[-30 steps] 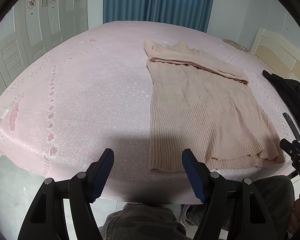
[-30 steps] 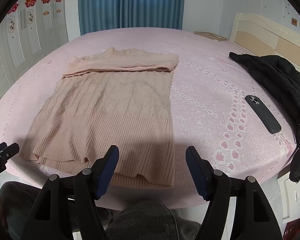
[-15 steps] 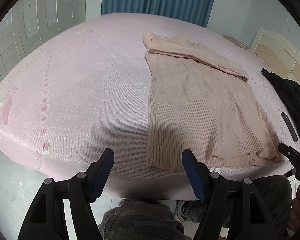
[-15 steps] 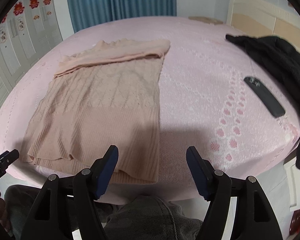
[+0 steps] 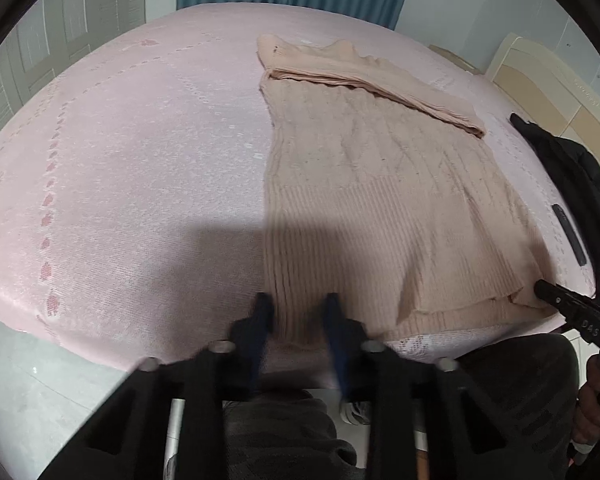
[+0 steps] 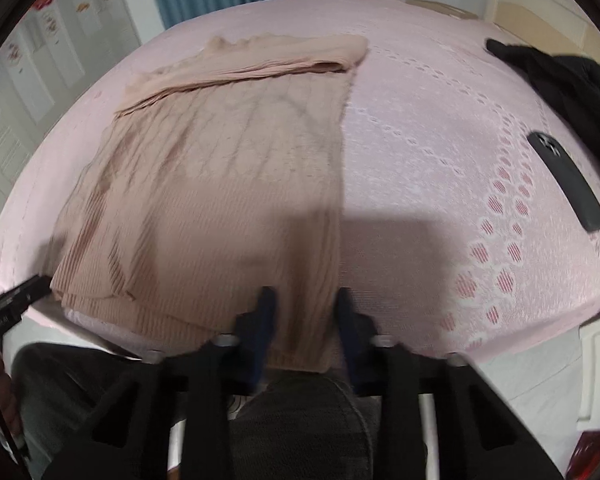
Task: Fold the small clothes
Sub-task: 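Close both tools and lower them toward the sweater hem, then pinch the peach sweater hem with both tools side by side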
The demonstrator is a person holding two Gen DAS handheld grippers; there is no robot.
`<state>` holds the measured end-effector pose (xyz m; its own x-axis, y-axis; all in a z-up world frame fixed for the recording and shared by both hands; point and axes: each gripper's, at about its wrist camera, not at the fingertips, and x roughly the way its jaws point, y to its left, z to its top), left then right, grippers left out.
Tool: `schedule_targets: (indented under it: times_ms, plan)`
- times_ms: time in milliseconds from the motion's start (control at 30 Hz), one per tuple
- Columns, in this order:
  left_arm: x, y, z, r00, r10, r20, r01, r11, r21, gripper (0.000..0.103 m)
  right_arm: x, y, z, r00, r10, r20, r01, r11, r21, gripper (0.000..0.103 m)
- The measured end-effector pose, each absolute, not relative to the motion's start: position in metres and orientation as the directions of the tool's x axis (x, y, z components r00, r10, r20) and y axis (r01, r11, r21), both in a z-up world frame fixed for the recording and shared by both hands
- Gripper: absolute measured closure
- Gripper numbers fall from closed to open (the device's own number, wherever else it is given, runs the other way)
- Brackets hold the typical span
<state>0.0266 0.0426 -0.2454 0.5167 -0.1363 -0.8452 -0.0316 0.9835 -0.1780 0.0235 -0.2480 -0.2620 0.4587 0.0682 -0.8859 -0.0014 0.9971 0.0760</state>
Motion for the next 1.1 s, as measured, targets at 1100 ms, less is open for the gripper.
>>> schedule_targets:
  times_ms: [1100]
  plan:
    - [0.025, 0.067, -0.25, 0.52, -0.172, -0.837, -0.11, 0.958, -0.265, 0.088, 0.019, -0.269, -0.26, 0.474, 0.061, -0.878, 0.08, 0.99, 0.112, 0.091]
